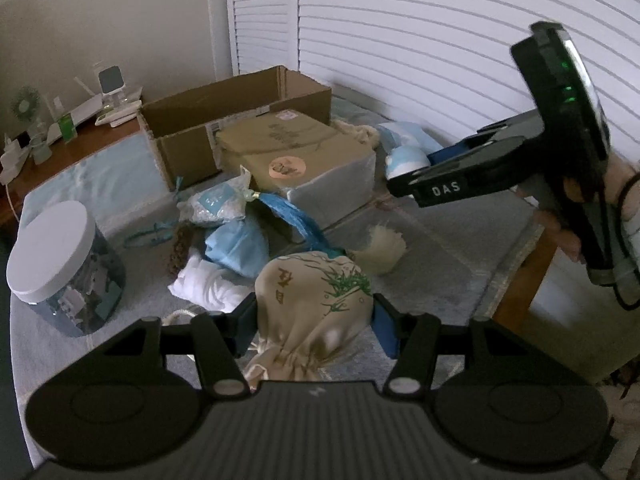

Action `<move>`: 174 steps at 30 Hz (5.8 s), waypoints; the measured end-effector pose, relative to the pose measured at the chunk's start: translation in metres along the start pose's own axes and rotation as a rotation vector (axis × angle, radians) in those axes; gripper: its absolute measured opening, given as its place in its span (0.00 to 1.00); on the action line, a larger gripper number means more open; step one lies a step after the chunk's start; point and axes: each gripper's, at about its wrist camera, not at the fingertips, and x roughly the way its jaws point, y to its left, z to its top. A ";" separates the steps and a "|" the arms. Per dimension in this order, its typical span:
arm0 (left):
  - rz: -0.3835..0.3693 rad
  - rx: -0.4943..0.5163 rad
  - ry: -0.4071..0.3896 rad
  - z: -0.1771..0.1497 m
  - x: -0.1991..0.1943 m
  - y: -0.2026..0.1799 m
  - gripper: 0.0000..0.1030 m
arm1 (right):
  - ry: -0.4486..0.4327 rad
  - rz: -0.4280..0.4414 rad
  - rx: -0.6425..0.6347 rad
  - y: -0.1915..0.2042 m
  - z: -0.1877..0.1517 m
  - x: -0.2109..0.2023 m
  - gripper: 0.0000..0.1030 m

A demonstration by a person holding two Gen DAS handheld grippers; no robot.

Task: Organize soft objects
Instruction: 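Close the left gripper on the beige drawstring pouch, then carry the pouch into the cardboard box with the left gripper while the right gripper grasps the blue-white ball toy, then open the left gripper to drop the pouch in the box, then carry the ball toy into the cardboard box with the right gripper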

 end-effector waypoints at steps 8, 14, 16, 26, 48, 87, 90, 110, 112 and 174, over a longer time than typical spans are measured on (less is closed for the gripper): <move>-0.008 0.062 -0.013 0.025 -0.023 0.001 0.56 | -0.053 0.035 -0.020 0.000 0.009 -0.039 0.54; -0.014 0.087 -0.019 0.059 -0.035 0.012 0.56 | -0.080 0.074 -0.017 -0.002 0.013 -0.059 0.54; -0.002 0.103 -0.033 0.074 -0.038 0.017 0.56 | -0.088 0.081 -0.019 -0.002 0.015 -0.063 0.54; 0.045 0.175 -0.102 0.163 -0.016 0.038 0.56 | -0.108 0.101 -0.013 -0.005 0.024 -0.070 0.54; 0.087 0.342 -0.060 0.263 0.135 0.049 0.56 | -0.087 0.090 0.078 -0.026 0.045 -0.045 0.54; 0.109 0.316 0.077 0.158 0.121 0.085 0.80 | -0.098 0.114 0.038 -0.005 0.056 -0.044 0.55; 0.093 0.282 0.073 0.165 0.126 0.085 0.80 | -0.089 0.111 0.042 -0.005 0.054 -0.042 0.55; 0.058 0.195 -0.015 0.169 0.088 0.065 0.80 | 0.071 0.026 0.073 -0.027 0.001 -0.013 0.55; 0.036 0.211 -0.012 0.165 0.078 0.059 0.80 | 0.068 0.008 0.063 -0.026 -0.001 -0.014 0.55; 0.122 -0.007 -0.008 0.008 0.022 0.051 0.93 | -0.187 0.093 0.000 -0.004 0.128 0.008 1.00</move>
